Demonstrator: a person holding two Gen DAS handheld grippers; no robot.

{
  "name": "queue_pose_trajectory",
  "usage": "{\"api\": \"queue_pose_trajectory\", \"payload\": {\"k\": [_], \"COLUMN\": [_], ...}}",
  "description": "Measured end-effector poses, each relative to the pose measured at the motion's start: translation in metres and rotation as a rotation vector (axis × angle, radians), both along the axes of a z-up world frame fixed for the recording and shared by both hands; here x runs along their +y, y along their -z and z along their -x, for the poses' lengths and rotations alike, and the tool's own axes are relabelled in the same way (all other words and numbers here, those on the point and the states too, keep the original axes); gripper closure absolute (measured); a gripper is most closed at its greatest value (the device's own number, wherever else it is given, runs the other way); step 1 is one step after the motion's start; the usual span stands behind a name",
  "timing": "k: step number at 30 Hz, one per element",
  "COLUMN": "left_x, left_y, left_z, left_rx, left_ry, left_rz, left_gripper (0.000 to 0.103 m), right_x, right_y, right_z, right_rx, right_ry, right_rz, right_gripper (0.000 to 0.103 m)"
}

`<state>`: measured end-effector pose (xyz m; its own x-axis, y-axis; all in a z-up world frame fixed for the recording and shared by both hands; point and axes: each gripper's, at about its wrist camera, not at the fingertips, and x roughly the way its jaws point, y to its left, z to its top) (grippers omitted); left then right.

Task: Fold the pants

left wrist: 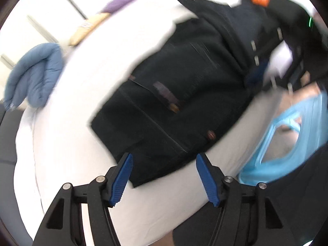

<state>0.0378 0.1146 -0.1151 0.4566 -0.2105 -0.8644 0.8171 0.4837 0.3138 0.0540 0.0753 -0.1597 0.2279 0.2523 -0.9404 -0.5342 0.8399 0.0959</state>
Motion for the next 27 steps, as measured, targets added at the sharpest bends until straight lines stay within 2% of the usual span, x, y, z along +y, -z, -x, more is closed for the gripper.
{"api": "queue_pose_trajectory", "payload": {"k": [1, 2, 3, 4, 7, 9, 11, 12, 14, 15, 16, 21, 23, 25, 27], "left_x": [0.001, -0.001, -0.005, -0.016, -0.053, -0.08, -0.101, -0.11, -0.125, -0.129, -0.131, -0.132, -0.131, -0.138, -0.141], "left_y": [-0.016, -0.026, -0.031, -0.037, -0.029, -0.015, 0.005, 0.019, 0.05, 0.062, 0.063, 0.065, 0.068, 0.068, 0.069], "left_z": [-0.006, -0.012, -0.016, -0.022, -0.036, -0.046, -0.056, -0.059, -0.056, -0.045, -0.04, -0.032, -0.034, -0.033, -0.037], "left_rx": [0.008, 0.015, 0.016, 0.012, 0.032, 0.083, 0.159, 0.191, 0.234, 0.223, 0.194, 0.202, 0.201, 0.19, 0.189], "left_ry": [-0.043, -0.077, -0.095, -0.112, -0.128, -0.149, -0.181, -0.197, -0.223, -0.231, -0.246, -0.274, -0.282, -0.279, -0.282], "left_rz": [0.061, 0.106, 0.135, 0.176, 0.224, 0.268, 0.302, 0.292, 0.223, 0.204, 0.211, 0.213, 0.207, 0.184, 0.182], "left_gripper": [0.036, 0.036, 0.036, 0.036, 0.04, 0.054, 0.06, 0.066, 0.072, 0.074, 0.074, 0.074, 0.074, 0.074, 0.074], "right_x": [-0.005, -0.008, -0.009, -0.008, -0.002, -0.01, -0.037, -0.052, -0.093, -0.11, -0.141, -0.27, -0.315, -0.361, -0.383], "right_y": [0.0, 0.0, 0.001, 0.0, 0.0, -0.011, -0.026, -0.031, -0.045, -0.052, -0.061, -0.087, -0.083, -0.07, -0.057], "right_z": [0.0, 0.0, 0.002, 0.005, 0.016, 0.022, 0.025, 0.026, 0.023, 0.023, 0.016, -0.049, -0.081, -0.122, -0.156], "right_rx": [0.013, 0.022, 0.025, 0.014, -0.055, -0.05, -0.023, -0.02, -0.046, -0.063, -0.086, -0.154, -0.136, -0.071, -0.028], "right_ry": [0.023, 0.037, 0.046, 0.053, 0.069, 0.115, 0.215, 0.259, 0.362, 0.405, 0.482, 0.791, 0.899, 1.057, 1.117], "right_rz": [-0.055, -0.103, -0.153, -0.183, -0.157, -0.22, -0.345, -0.368, -0.381, -0.383, -0.379, -0.305, -0.341, -0.377, -0.415], "right_gripper": [0.06, 0.046, 0.027, 0.022, 0.022, 0.023, 0.023, 0.023, 0.023, 0.023, 0.023, 0.023, 0.023, 0.023, 0.023]}}
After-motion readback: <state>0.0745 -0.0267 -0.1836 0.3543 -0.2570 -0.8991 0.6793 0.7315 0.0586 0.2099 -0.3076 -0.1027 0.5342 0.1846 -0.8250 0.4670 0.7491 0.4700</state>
